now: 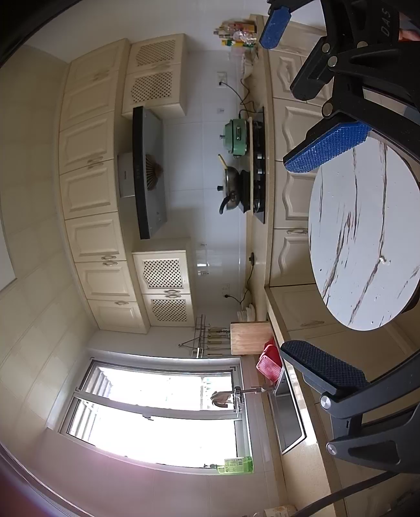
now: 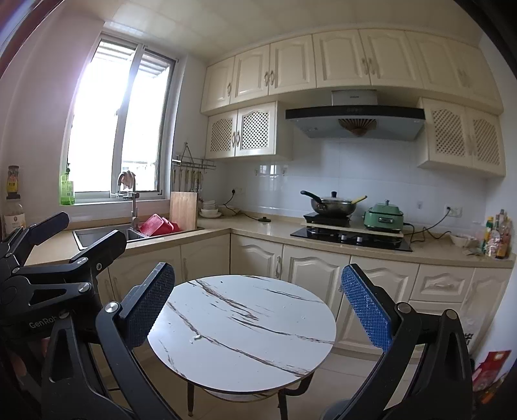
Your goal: Collect trash
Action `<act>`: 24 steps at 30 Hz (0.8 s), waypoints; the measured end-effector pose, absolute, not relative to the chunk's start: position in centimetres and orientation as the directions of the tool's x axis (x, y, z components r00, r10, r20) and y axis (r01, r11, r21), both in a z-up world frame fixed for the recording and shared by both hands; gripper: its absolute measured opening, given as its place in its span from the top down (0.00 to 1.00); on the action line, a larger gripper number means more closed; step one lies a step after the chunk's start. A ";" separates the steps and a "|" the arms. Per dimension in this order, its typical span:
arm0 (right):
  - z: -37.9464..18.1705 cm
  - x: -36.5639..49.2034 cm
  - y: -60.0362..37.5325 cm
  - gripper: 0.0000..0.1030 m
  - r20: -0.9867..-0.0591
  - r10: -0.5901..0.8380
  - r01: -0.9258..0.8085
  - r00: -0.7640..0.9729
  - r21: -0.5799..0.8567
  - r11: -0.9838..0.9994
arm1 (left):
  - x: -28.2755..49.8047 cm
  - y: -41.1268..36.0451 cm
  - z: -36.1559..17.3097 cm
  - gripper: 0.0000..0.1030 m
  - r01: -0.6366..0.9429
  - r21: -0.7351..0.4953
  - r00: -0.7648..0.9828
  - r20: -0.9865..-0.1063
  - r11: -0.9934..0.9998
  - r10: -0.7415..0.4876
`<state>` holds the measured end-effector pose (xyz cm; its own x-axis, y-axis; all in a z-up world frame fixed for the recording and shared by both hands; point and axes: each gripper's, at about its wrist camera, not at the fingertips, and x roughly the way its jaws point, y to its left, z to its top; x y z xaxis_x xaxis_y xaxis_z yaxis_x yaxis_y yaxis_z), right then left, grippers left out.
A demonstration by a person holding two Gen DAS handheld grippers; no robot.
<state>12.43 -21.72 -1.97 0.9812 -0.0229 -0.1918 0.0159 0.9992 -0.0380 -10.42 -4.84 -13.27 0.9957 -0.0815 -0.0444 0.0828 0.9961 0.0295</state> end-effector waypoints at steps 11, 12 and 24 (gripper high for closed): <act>-2.0 12.1 -21.8 0.00 -0.197 -0.035 0.027 0.980 -0.043 0.999 | -10.5 -5.1 -13.4 0.01 0.093 0.026 0.994 -0.053 0.995 -0.092; -2.0 12.1 -21.9 0.00 -0.199 -0.040 0.032 0.979 -0.046 0.998 | -10.1 -5.4 -13.3 0.01 0.106 0.025 0.992 -0.068 0.994 -0.104; -5.5 10.0 -31.5 0.00 -0.301 -0.212 0.230 0.930 0.025 0.973 | -5.9 -15.2 -12.2 0.00 0.275 0.054 0.945 -0.196 0.960 -0.260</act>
